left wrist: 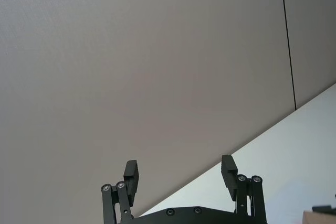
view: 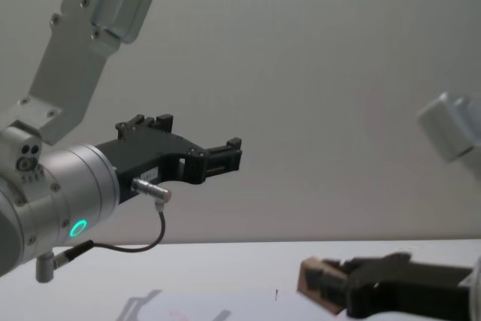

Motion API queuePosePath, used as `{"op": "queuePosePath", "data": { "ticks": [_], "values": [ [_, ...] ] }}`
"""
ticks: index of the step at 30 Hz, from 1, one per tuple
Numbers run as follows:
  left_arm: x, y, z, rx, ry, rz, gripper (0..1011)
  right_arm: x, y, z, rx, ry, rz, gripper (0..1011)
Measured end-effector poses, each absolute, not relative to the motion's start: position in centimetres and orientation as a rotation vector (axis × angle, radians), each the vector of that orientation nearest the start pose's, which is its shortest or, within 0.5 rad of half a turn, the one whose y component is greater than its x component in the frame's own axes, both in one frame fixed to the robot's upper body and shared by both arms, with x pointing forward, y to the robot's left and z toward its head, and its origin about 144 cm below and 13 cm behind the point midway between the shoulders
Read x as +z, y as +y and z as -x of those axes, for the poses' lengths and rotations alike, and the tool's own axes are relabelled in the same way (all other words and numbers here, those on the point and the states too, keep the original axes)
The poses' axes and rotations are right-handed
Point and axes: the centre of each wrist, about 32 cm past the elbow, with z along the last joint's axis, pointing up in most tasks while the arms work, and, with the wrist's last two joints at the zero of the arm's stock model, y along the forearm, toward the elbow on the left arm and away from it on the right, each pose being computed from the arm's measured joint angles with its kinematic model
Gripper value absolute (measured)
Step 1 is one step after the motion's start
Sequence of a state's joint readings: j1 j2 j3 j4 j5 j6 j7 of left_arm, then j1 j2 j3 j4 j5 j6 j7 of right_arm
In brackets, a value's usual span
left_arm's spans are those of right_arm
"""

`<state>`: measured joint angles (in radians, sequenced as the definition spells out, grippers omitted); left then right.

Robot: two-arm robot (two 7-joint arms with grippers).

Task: Use the one hand to pick up the stamp and affix it onto the A4 paper.

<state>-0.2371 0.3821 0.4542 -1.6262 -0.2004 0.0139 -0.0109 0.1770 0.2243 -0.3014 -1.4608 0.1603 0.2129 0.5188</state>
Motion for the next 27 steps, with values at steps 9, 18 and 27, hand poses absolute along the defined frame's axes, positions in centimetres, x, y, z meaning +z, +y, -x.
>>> {"op": "queuePosePath", "data": {
  "ticks": [9, 18, 27],
  "values": [
    [120.4, 19.8, -49.2, 1.124, -0.268, -0.061, 1001, 113.7, -19.9, -50.9, -0.722, 0.146, 0.277, 217],
    [120.4, 19.8, -49.2, 1.124, -0.268, -0.061, 1001, 112.9, -19.3, -51.6, -0.678, 0.161, 0.311, 217],
    [120.4, 19.8, -49.2, 1.124, -0.268, -0.061, 1001, 112.6, -19.1, -52.0, -0.661, 0.156, 0.333, 217]
  ]
}}
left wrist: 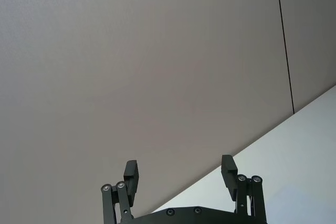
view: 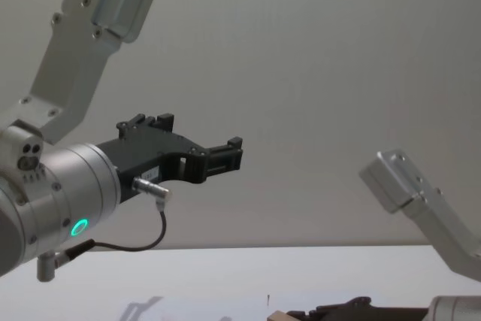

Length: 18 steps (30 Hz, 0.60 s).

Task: Use the one hand to pick up the stamp and affix it onto the A4 paper.

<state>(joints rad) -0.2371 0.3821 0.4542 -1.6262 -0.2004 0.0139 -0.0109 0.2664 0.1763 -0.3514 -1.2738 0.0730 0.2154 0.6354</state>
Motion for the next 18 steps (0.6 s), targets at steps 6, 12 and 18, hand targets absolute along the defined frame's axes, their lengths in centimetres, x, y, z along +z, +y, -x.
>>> {"op": "queuePosePath", "data": {
  "ticks": [6, 12, 18],
  "values": [
    [120.4, 19.8, -49.2, 1.124, -0.268, -0.061, 1001, 112.6, -19.0, -52.0, -0.660, 0.136, 0.329, 217],
    [120.4, 19.8, -49.2, 1.124, -0.268, -0.061, 1001, 113.2, -19.0, -51.8, -0.672, 0.095, 0.309, 217],
    [120.4, 19.8, -49.2, 1.124, -0.268, -0.061, 1001, 114.7, -19.2, -51.7, -0.702, 0.041, 0.256, 217]
  ]
}}
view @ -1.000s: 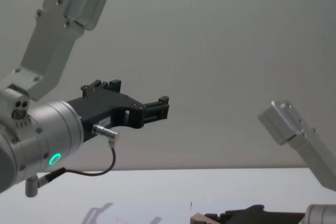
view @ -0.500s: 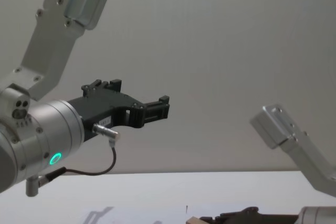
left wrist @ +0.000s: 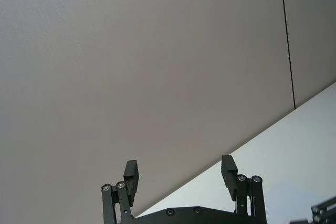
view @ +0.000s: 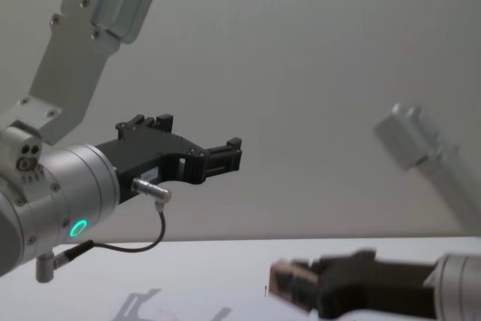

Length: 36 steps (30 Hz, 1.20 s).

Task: Use the one hand to pick up the stamp and affix it onto the A4 paper.

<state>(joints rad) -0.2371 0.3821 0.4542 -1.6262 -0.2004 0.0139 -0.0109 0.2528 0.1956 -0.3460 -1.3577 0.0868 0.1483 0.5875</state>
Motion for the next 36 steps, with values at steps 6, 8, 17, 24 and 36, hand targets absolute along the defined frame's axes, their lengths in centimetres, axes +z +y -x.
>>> {"op": "queuePosePath", "data": {
  "ticks": [6, 8, 17, 24, 36],
  "values": [
    [120.4, 19.8, -49.2, 1.124, -0.268, -0.061, 1001, 116.6, -20.1, -51.0, -0.759, -0.024, 0.196, 217],
    [120.4, 19.8, -49.2, 1.124, -0.268, -0.061, 1001, 117.1, -20.5, -50.6, -0.784, -0.042, 0.179, 217],
    [120.4, 19.8, -49.2, 1.124, -0.268, -0.061, 1001, 118.3, -22.8, -48.2, -0.907, -0.073, 0.146, 217],
    [120.4, 19.8, -49.2, 1.124, -0.268, -0.061, 1001, 118.3, -24.6, -45.9, -1.006, -0.049, 0.157, 217],
    [120.4, 19.8, -49.2, 1.124, -0.268, -0.061, 1001, 117.3, -28.0, -42.0, -1.182, 0.051, 0.230, 217]
  ]
}}
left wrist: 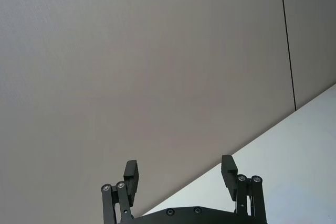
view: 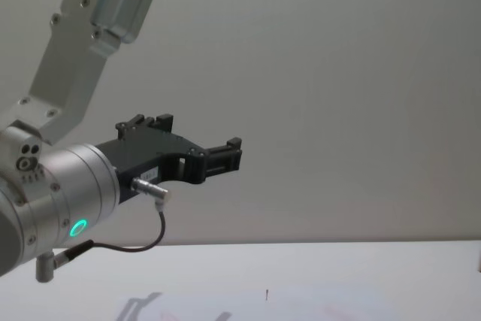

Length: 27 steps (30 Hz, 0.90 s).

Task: Use the one hand to pick up the stamp and affix it onto the A4 paper.

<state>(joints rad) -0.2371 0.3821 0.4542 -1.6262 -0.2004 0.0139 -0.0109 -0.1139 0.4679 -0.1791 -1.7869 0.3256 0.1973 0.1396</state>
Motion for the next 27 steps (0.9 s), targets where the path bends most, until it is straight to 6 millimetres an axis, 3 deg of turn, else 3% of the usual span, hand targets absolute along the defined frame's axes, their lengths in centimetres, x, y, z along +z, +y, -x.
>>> {"op": "queuePosePath", "data": {
  "ticks": [12, 27],
  "values": [
    [120.4, 19.8, -49.2, 1.124, -0.268, -0.061, 1001, 116.4, -29.7, -41.1, -1.235, 0.132, 0.296, 217],
    [120.4, 19.8, -49.2, 1.124, -0.268, -0.061, 1001, 116.0, -29.9, -42.3, -1.162, 0.144, 0.339, 217]
  ]
}}
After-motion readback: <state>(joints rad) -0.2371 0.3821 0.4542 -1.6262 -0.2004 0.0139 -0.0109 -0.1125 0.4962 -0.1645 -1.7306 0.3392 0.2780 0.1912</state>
